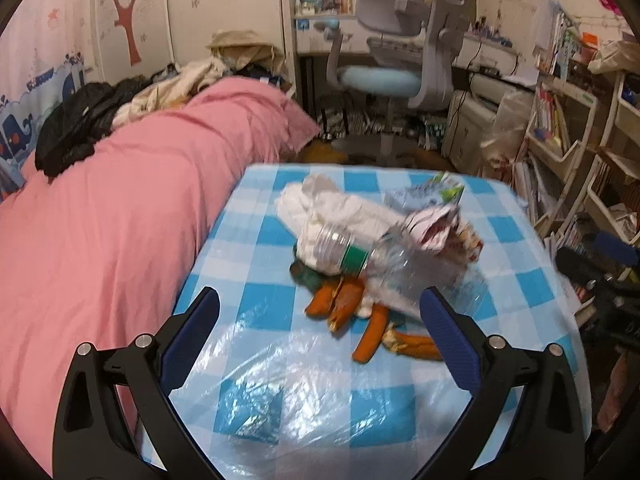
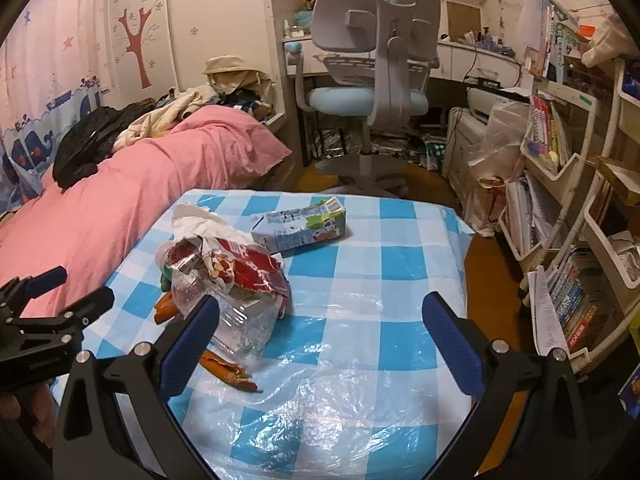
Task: Collect trash
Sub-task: 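Move the right tool toward the orange peel strip on the table, then grasp the orange peel strip with the right gripper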
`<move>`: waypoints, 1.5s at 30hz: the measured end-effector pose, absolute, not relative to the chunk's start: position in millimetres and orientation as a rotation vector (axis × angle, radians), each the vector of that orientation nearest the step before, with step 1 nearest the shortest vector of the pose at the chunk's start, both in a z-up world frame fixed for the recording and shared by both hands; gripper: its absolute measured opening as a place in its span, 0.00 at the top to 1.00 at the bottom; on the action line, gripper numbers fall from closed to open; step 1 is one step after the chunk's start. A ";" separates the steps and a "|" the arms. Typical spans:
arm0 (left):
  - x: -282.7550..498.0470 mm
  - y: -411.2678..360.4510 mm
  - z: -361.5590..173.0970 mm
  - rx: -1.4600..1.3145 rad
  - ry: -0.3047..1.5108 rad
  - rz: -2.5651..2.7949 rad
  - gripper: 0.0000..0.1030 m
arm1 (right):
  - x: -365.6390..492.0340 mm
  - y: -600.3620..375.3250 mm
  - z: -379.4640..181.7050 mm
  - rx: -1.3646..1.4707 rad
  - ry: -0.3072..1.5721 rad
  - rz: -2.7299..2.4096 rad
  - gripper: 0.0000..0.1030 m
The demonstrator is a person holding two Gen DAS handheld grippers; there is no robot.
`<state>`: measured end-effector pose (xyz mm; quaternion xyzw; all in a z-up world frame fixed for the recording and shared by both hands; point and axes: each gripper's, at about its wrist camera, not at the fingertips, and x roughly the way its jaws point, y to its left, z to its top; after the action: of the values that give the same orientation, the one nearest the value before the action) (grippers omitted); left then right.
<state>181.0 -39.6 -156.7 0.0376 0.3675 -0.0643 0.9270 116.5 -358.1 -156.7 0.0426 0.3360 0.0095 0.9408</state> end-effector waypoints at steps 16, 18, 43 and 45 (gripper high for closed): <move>187.7 -25.1 -153.8 0.085 0.794 -0.094 0.06 | 129.7 -301.6 -208.9 -0.059 0.895 0.314 0.31; 191.2 -18.8 -153.9 0.081 0.814 -0.088 0.06 | 135.1 -297.5 -218.3 -0.069 0.930 0.337 0.48; 182.3 -22.6 -140.2 0.147 0.785 -0.123 0.06 | 138.5 -289.5 -241.6 -0.035 1.042 0.509 0.80; 182.3 -23.7 -141.1 0.150 0.786 -0.127 0.06 | 136.8 -291.7 -239.9 -0.016 1.043 0.523 0.81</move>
<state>182.3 -23.7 -141.1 0.0729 0.3825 -0.0618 0.9190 136.8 -291.7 -239.9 -0.0078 0.4923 0.2470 0.8346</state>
